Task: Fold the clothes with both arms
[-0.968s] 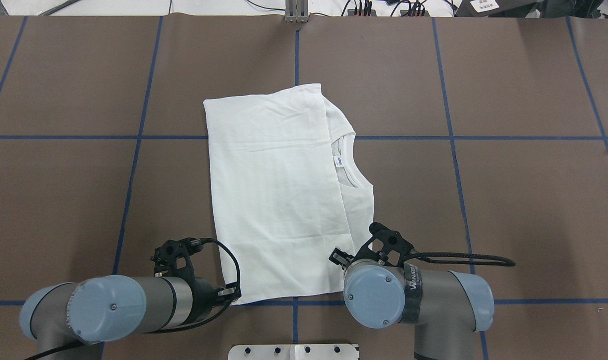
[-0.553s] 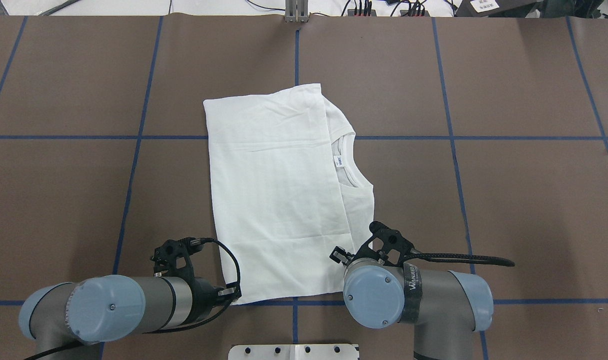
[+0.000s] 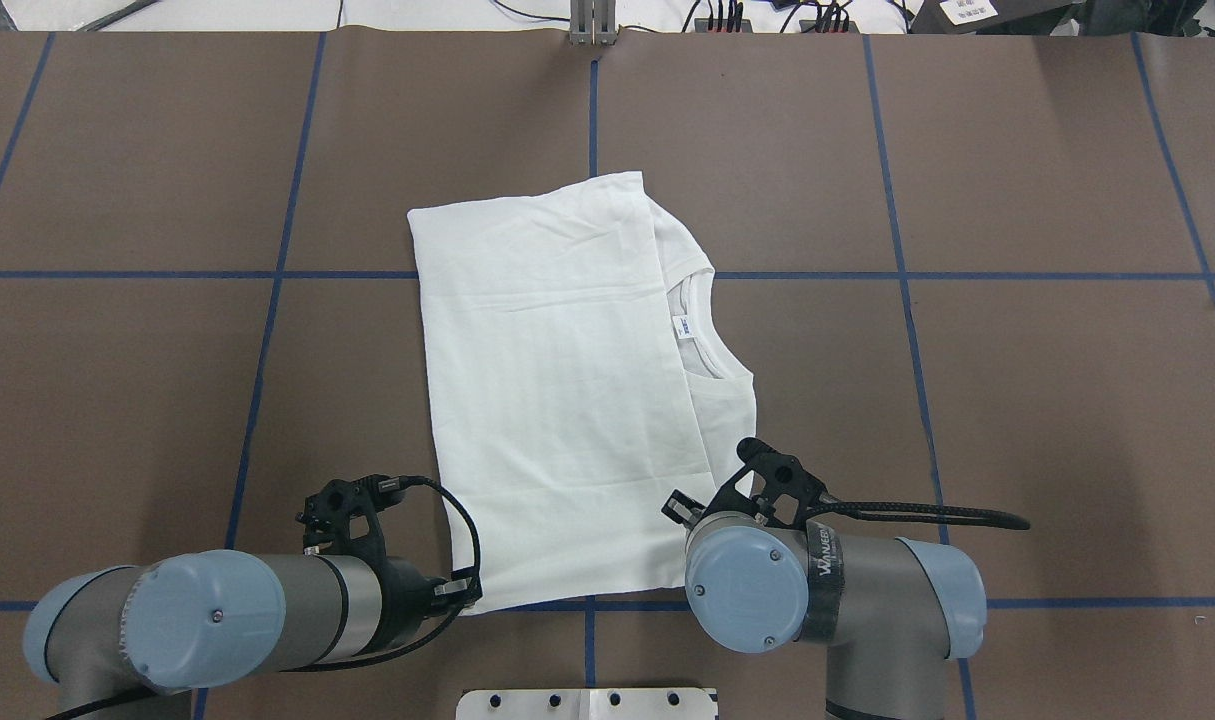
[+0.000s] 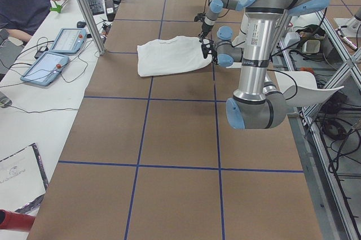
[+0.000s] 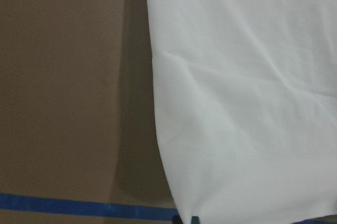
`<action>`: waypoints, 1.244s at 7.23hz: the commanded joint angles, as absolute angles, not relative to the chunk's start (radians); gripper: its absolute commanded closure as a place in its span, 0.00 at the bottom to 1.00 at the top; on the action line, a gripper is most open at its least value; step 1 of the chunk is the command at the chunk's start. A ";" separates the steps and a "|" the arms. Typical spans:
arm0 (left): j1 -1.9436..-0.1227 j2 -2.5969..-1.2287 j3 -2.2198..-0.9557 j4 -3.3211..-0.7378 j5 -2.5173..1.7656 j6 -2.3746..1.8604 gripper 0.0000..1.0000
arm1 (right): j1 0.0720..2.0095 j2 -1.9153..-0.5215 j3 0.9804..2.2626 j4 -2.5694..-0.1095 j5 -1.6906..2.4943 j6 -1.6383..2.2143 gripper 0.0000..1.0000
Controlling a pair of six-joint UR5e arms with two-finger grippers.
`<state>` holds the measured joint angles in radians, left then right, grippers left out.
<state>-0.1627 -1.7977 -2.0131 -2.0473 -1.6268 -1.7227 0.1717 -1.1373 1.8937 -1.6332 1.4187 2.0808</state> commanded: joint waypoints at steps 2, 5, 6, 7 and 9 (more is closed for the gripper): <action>-0.161 -1.798 -2.017 -2.042 -1.629 -1.723 1.00 | 0.186 -1.135 1.928 -1.635 1.427 2.082 1.00; -0.169 -1.801 -2.122 -1.941 -1.680 -1.665 1.00 | 0.189 -1.137 2.121 -1.809 1.431 2.082 1.00; -0.172 -1.802 -2.182 -1.884 -1.716 -1.664 1.00 | 0.189 -1.137 2.202 -1.892 1.459 2.085 1.00; -0.175 -1.812 -2.245 -1.821 -1.742 -1.664 1.00 | 0.187 -1.137 2.283 -1.964 1.488 2.088 1.00; -0.225 -1.879 -2.324 -1.677 -1.807 -1.661 1.00 | 0.183 -1.118 2.391 -2.089 1.514 2.088 1.00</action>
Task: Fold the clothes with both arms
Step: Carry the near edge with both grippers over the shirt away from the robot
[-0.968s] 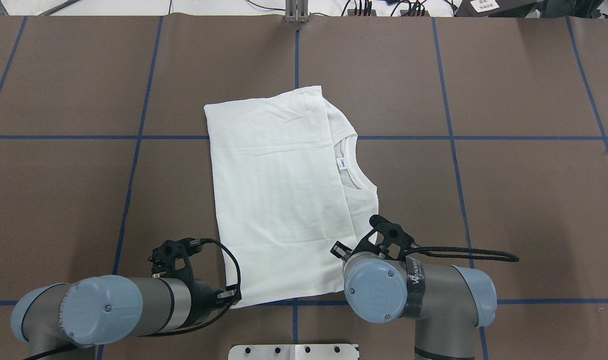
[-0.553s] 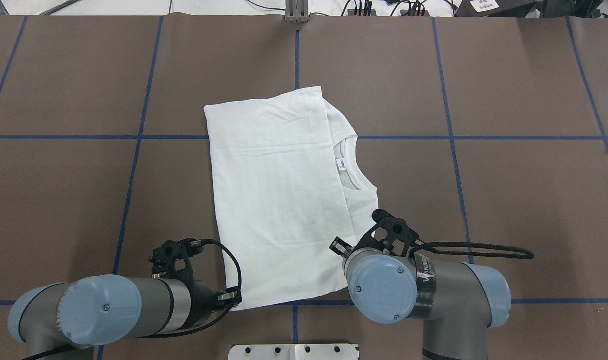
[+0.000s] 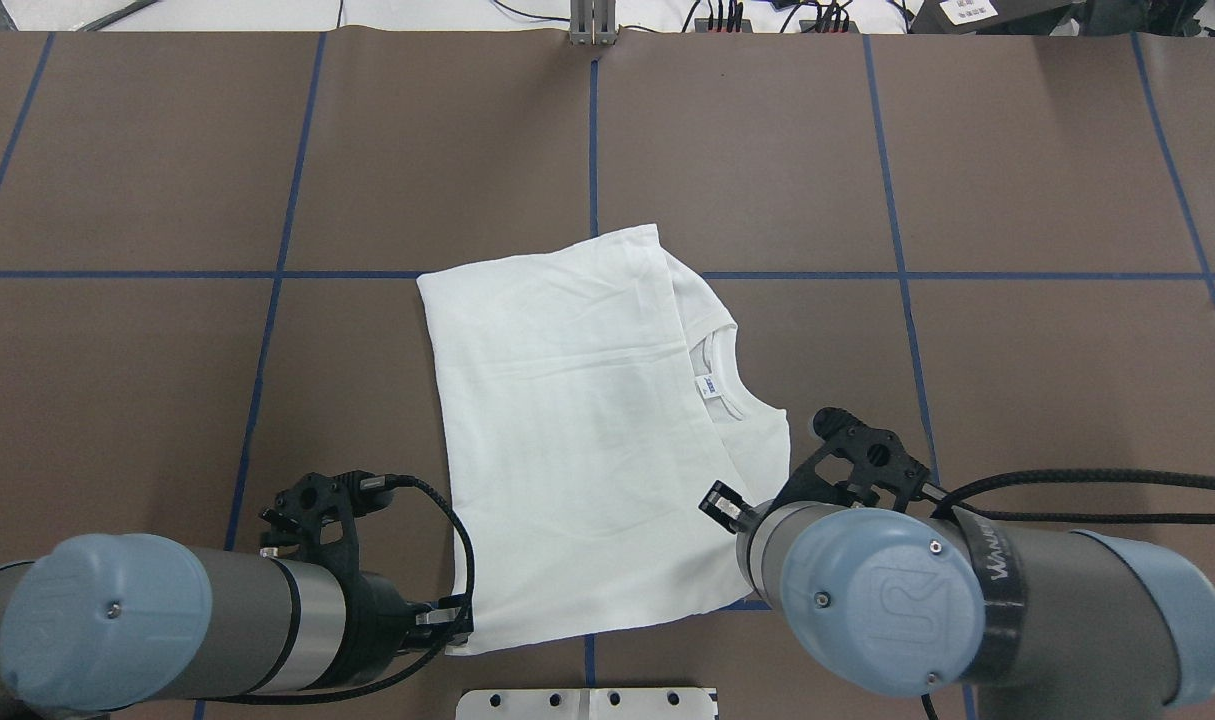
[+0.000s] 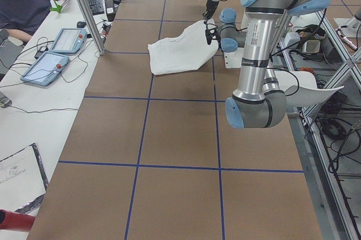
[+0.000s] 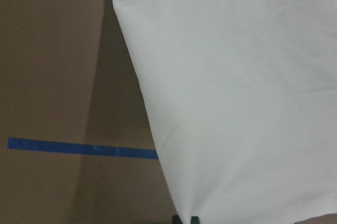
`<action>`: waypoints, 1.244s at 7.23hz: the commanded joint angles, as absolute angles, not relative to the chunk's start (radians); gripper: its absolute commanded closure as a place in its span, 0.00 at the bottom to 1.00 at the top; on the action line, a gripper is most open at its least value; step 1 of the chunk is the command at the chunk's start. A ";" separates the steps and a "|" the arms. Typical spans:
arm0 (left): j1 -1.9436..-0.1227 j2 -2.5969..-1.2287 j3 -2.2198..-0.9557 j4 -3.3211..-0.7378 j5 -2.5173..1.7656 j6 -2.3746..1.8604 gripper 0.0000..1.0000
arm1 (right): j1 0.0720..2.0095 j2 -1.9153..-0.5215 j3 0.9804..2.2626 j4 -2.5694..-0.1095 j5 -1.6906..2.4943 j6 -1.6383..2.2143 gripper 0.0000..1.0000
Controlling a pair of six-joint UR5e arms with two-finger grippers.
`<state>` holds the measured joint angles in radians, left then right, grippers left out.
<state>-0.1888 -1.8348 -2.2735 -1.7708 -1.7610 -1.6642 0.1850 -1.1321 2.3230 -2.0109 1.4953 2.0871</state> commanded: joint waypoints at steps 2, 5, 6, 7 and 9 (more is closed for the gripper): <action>-0.311 -1.982 -2.309 -1.551 -1.861 -1.555 1.00 | 0.187 -1.080 2.373 -2.095 1.514 2.079 1.00; -0.414 -2.025 -2.168 -1.552 -1.855 -1.445 1.00 | 0.282 -0.988 2.210 -2.066 1.505 1.961 1.00; -0.443 -2.035 -2.119 -1.554 -1.853 -1.407 1.00 | 0.316 -0.986 2.139 -1.983 1.508 1.939 1.00; -0.472 -2.037 -2.074 -1.558 -1.850 -1.370 1.00 | 0.351 -0.985 2.056 -1.911 1.509 1.915 1.00; -0.511 -2.089 -1.947 -1.563 -1.807 -1.315 1.00 | 0.414 -0.976 1.898 -1.748 1.508 1.858 1.00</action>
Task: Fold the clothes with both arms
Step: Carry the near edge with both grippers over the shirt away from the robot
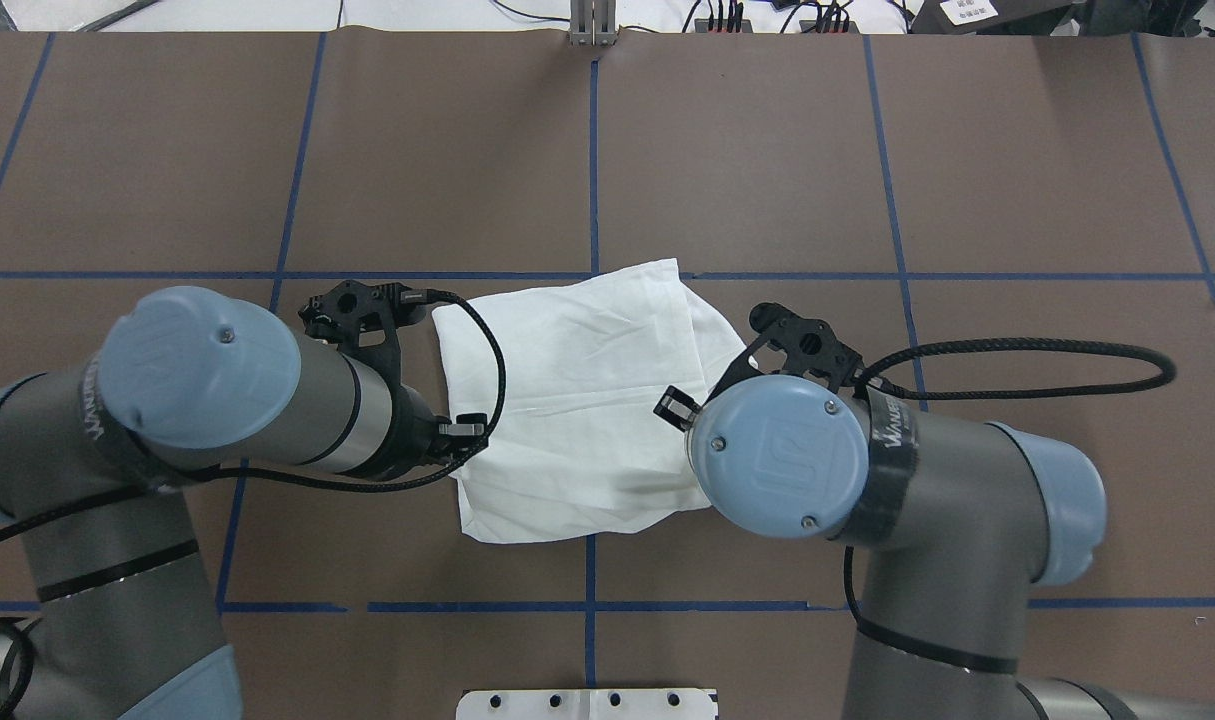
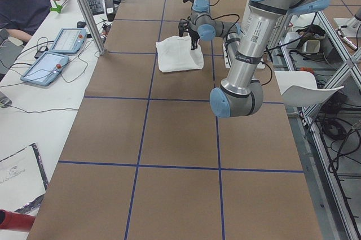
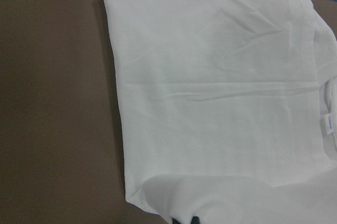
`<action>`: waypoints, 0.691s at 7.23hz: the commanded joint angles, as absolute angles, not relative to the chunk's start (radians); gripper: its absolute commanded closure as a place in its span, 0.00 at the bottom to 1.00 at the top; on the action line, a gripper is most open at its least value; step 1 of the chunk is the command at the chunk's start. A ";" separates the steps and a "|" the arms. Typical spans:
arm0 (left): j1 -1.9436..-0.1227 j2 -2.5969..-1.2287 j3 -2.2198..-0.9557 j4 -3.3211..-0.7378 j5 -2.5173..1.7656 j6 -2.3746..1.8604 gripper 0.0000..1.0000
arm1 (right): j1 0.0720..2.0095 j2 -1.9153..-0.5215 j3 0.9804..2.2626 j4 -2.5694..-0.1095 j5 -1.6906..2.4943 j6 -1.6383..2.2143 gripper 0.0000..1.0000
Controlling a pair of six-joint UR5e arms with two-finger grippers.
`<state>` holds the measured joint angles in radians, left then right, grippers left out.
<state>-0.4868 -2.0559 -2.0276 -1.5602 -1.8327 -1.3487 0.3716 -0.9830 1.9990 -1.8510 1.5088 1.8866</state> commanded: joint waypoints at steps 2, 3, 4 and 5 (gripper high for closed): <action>-0.544 -2.114 -1.853 -1.616 -1.787 -1.298 1.00 | 0.469 -0.881 1.748 -1.714 1.509 1.823 1.00; -0.555 -2.114 -1.809 -1.655 -1.784 -1.293 1.00 | 0.488 -0.849 1.686 -1.695 1.509 1.806 1.00; -0.567 -2.121 -1.789 -1.664 -1.773 -1.248 1.00 | 0.509 -0.845 1.651 -1.633 1.509 1.786 1.00; -0.575 -2.128 -1.766 -1.667 -1.772 -1.241 1.00 | 0.521 -0.842 1.620 -1.603 1.509 1.775 1.00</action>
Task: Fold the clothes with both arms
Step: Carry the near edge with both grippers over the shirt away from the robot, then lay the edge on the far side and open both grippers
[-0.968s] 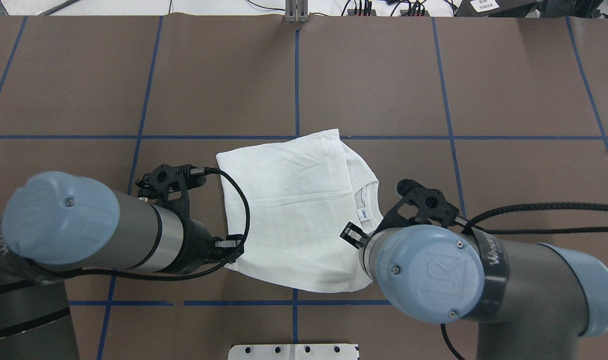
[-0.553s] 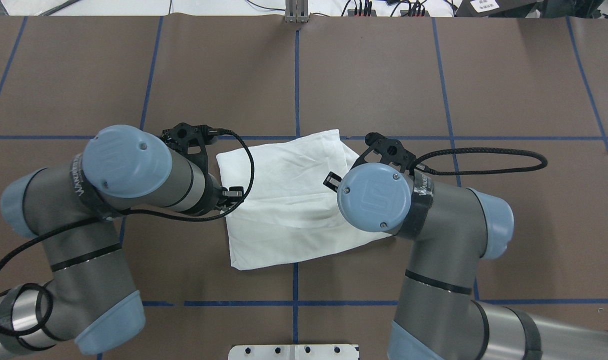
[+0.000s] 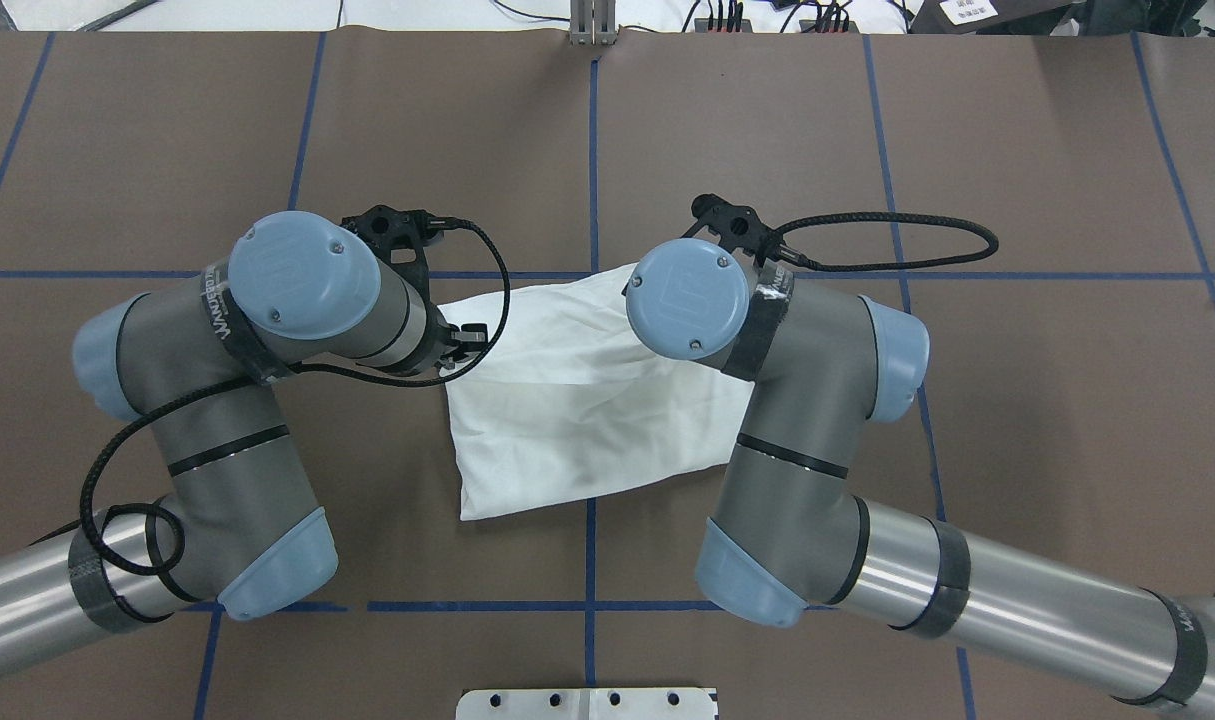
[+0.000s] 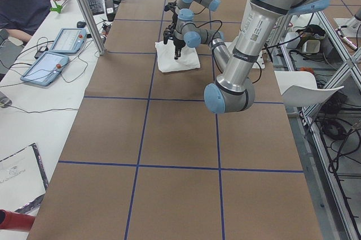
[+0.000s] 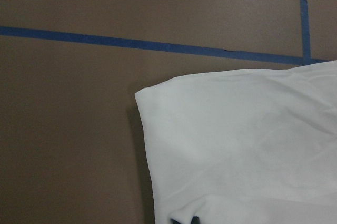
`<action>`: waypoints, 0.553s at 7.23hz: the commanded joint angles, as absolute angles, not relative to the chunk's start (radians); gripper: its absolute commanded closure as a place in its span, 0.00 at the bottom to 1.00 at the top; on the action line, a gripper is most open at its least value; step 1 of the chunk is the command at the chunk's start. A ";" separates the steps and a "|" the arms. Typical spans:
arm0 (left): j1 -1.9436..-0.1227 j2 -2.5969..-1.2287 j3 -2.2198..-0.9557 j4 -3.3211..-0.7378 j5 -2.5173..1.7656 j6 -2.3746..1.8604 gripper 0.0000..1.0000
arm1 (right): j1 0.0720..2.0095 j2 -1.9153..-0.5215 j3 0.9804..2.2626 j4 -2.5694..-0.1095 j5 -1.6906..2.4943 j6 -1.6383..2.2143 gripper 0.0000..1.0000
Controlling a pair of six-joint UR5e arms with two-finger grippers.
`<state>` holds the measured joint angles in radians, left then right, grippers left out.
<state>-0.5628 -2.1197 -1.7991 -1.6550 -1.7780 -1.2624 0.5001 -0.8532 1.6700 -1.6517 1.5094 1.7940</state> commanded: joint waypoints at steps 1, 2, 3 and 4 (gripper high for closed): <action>-0.577 -2.141 -1.740 -1.669 -1.770 -1.241 1.00 | 0.529 -0.825 1.591 -1.601 1.509 1.769 1.00; -0.577 -2.148 -1.721 -1.683 -1.763 -1.241 1.00 | 0.529 -0.819 1.569 -1.600 1.509 1.763 1.00; -0.577 -2.149 -1.694 -1.698 -1.752 -1.241 1.00 | 0.529 -0.810 1.546 -1.589 1.509 1.760 1.00; -0.577 -2.148 -1.666 -1.735 -1.752 -1.241 1.00 | 0.529 -0.807 1.513 -1.547 1.508 1.759 0.86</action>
